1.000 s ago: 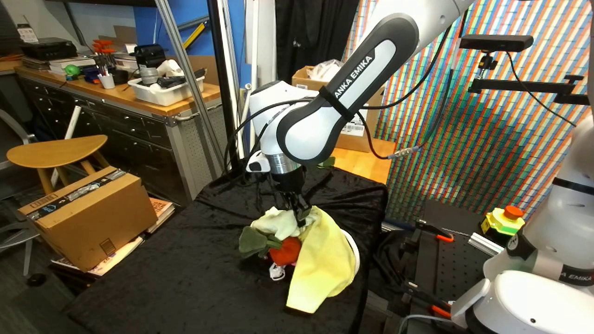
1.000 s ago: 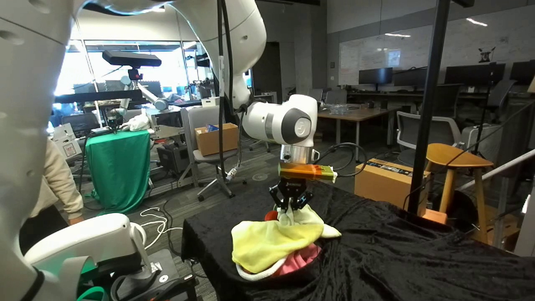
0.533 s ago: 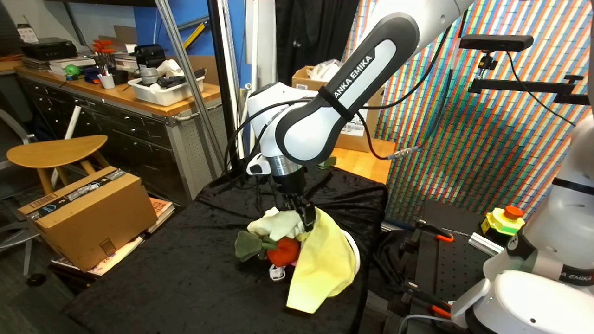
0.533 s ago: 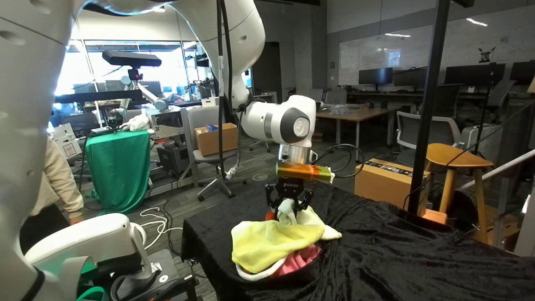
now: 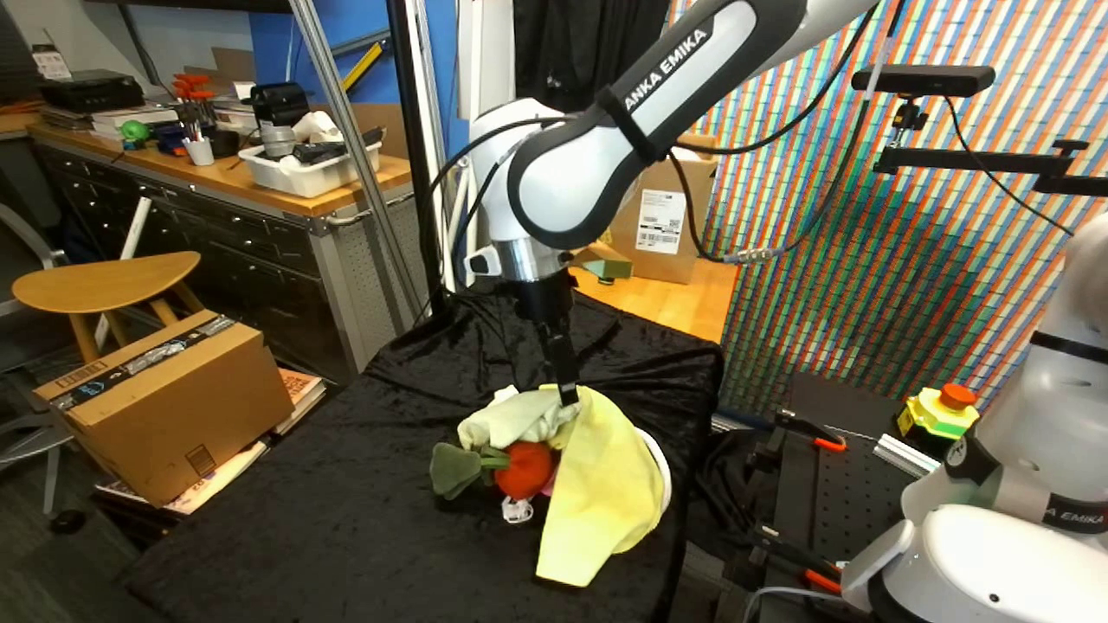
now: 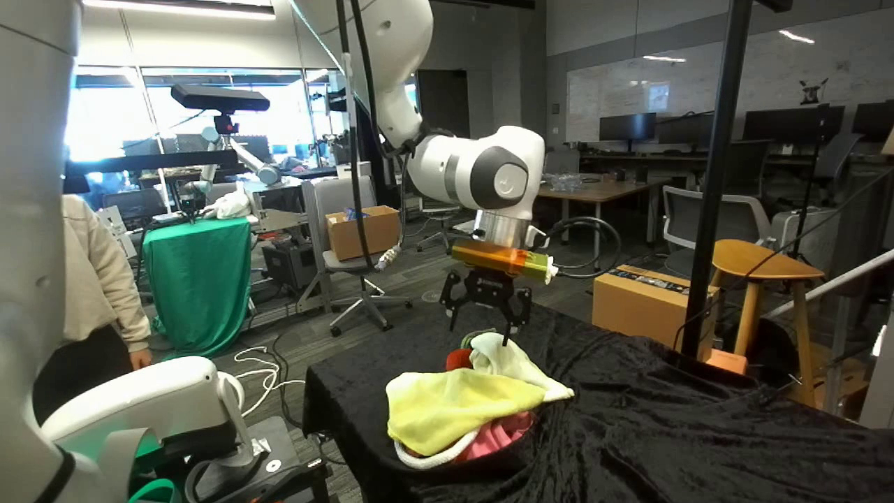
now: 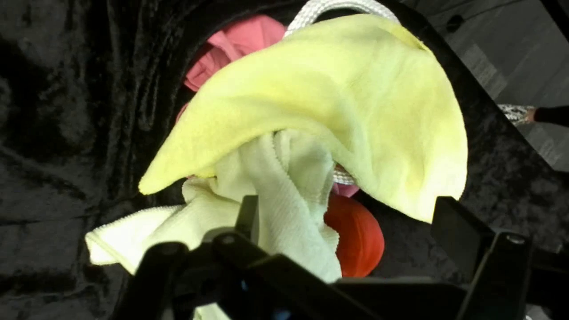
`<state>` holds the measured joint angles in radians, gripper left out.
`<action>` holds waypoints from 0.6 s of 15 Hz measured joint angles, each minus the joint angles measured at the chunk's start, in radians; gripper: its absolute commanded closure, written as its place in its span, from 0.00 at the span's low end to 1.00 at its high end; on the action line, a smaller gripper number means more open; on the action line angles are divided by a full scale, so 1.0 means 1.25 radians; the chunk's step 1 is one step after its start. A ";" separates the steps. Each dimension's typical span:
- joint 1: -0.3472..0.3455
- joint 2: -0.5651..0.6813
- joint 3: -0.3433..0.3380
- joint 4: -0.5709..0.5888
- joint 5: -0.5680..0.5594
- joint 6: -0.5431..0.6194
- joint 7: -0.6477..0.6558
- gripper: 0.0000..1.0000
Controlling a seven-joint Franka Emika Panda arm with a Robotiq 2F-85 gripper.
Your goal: Bunch up all the objects on the table
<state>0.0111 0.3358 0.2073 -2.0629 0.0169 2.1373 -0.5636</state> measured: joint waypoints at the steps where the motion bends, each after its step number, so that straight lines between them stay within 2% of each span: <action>1: 0.001 -0.024 -0.001 0.000 0.014 -0.023 0.037 0.00; 6: 0.042 -0.169 0.002 -0.046 0.084 -0.136 0.275 0.00; 9: 0.094 -0.272 0.016 -0.135 0.178 -0.135 0.420 0.00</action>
<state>0.1291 -0.0044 0.2271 -2.2310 0.2388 1.9690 -0.0384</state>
